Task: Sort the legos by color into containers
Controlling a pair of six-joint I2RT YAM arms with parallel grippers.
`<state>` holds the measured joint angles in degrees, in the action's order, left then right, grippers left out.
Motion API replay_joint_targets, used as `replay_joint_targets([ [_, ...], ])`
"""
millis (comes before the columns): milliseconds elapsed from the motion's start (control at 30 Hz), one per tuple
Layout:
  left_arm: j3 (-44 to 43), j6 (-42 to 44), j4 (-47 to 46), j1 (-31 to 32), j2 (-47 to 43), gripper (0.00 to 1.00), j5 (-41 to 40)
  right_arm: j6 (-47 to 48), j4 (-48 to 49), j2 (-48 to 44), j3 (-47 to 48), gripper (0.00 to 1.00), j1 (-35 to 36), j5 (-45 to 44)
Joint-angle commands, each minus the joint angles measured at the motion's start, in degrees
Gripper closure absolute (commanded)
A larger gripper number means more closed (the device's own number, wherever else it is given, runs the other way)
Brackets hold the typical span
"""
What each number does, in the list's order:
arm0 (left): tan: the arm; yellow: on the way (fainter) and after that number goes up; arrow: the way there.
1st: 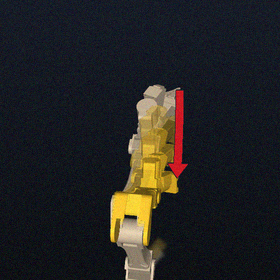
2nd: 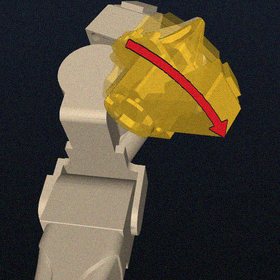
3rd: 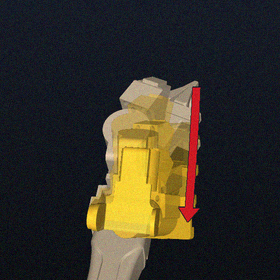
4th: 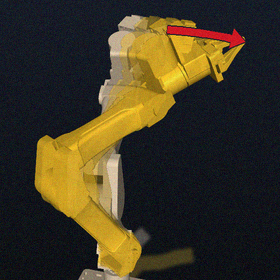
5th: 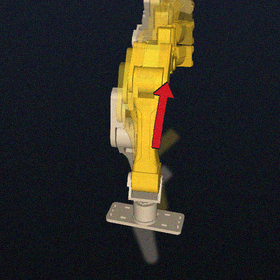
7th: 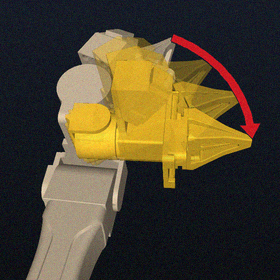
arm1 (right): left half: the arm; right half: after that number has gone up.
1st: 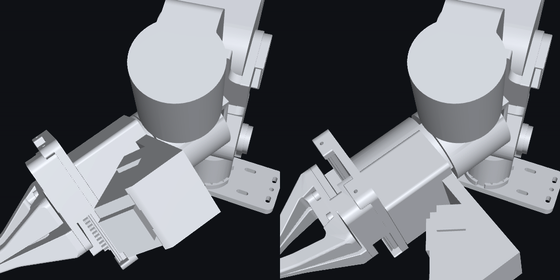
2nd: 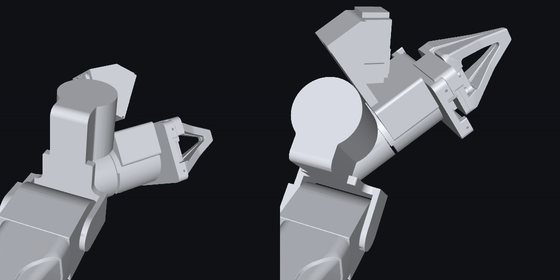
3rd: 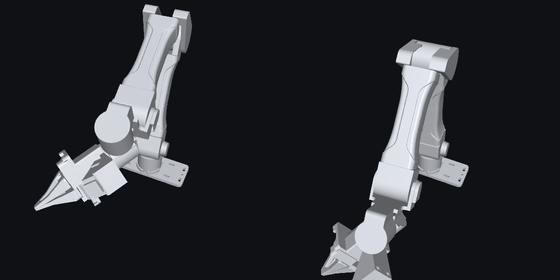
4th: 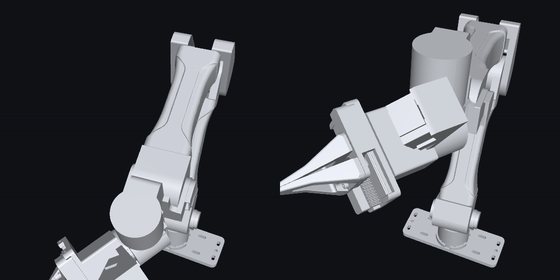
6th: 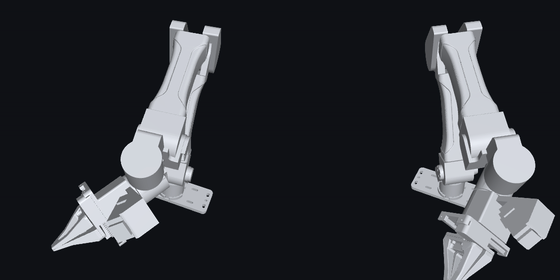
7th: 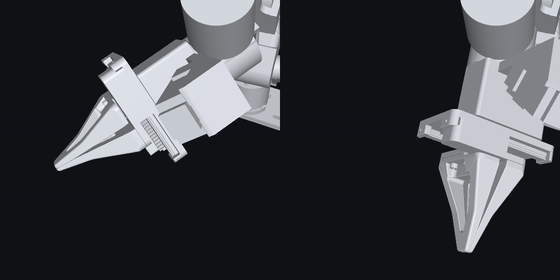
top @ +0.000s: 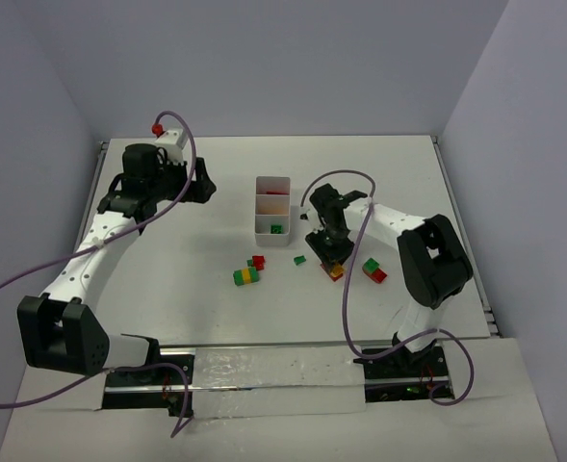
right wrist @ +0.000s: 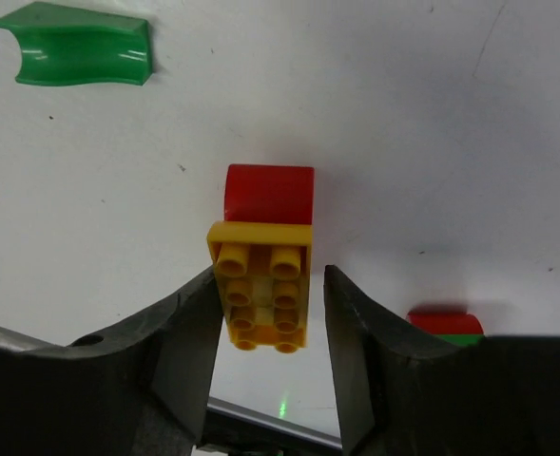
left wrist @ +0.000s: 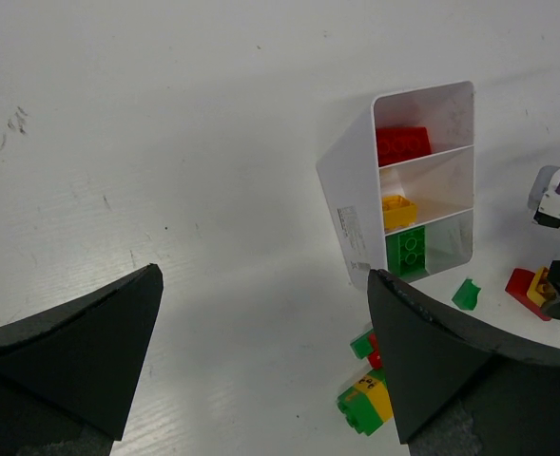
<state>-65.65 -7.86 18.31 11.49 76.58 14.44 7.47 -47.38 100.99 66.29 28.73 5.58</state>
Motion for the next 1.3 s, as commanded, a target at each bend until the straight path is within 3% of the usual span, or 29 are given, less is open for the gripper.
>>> replay_joint_targets([
  [0, 0.4, 0.0, -0.9, -0.3, 0.1, 0.01, 0.8, 0.0, 1.2, -1.3, 2.6, 0.55, -0.5, 0.2],
  [133, 0.6, -0.4, -1.3, -0.3, 0.2, 0.01, 1.7, 0.2, 1.1, -3.9, 2.6, 0.77, -1.1, 0.8],
  [200, 0.8, -0.7, -1.5, -0.3, -0.1, 0.01, 3.4, 0.8, 0.9, -6.0, 3.4, 0.99, -1.6, 2.0],
  [233, 1.0, -0.6, -1.7, -0.3, -0.4, 0.02, 4.9, 1.1, 0.9, -7.0, 3.7, 1.0, -1.7, 3.0],
  [267, 1.4, -0.6, -2.0, -0.3, -0.8, 0.03, 7.1, 1.5, 1.1, -8.3, 4.2, 1.0, -2.2, 4.6],
  [433, 6.0, -5.0, -8.6, -0.3, -4.5, 0.05, 33.8, 1.9, 5.0, -18.4, 8.3, 1.0, -3.1, 21.8],
  [567, 9.5, -11.4, -16.5, 1.1, -5.5, 0.05, 46.0, -1.8, 10.2, -21.0, 11.4, 1.0, -3.0, 35.9],
  [867, 9.1, -15.2, -21.7, 9.2, -5.5, 0.07, 51.0, -10.3, 16.8, -20.8, 13.5, 1.0, -0.8, 51.5],
  [1267, 8.2, -24.1, -31.7, 13.2, -1.9, 0.1, 54.0, -9.3, 15.8, -20.9, 13.6, 1.0, 1.1, 57.4],
])
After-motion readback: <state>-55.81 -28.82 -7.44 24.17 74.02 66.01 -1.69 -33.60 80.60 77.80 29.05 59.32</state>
